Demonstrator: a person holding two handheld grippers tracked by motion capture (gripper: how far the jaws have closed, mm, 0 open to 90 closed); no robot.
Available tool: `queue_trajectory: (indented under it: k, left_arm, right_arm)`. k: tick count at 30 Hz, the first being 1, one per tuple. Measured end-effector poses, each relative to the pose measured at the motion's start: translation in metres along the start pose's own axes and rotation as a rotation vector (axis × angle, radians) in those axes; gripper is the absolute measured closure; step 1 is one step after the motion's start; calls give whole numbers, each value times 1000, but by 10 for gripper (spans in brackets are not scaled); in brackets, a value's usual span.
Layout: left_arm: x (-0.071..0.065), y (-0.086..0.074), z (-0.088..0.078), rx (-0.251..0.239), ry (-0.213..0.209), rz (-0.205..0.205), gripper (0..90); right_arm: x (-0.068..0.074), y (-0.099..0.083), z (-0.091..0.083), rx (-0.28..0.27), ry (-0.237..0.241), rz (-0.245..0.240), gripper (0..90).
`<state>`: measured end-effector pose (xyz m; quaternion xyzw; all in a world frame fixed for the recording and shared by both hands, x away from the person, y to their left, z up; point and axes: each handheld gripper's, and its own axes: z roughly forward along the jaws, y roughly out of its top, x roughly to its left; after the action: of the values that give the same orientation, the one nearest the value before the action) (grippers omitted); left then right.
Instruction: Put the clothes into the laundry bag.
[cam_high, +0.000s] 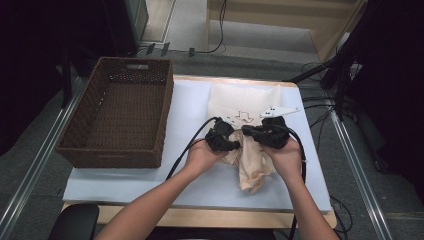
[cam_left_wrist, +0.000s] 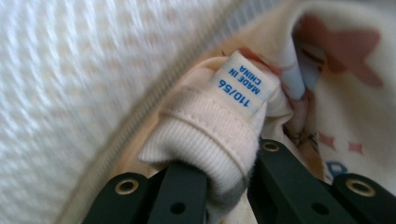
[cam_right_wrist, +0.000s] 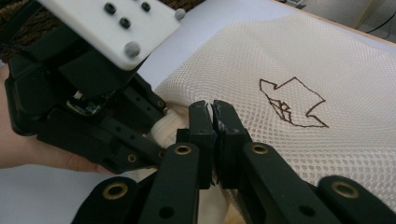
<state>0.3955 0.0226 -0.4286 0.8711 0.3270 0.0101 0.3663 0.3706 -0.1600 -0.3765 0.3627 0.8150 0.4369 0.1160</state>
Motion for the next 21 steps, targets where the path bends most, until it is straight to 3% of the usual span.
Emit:
queue_trajectory:
  k: [10, 15, 21]
  left_arm:
    - [6, 19, -7, -30, 24, -15, 880]
    - [8, 17, 5, -27, 41, -8, 876]
    - [12, 15, 17, -32, 32, -13, 876]
  right_arm:
    - [0, 1, -3, -16, 12, 13, 889]
    - [-1, 0, -2, -8, 9, 10, 889]
    - [-4, -2, 1, 0, 9, 15, 890]
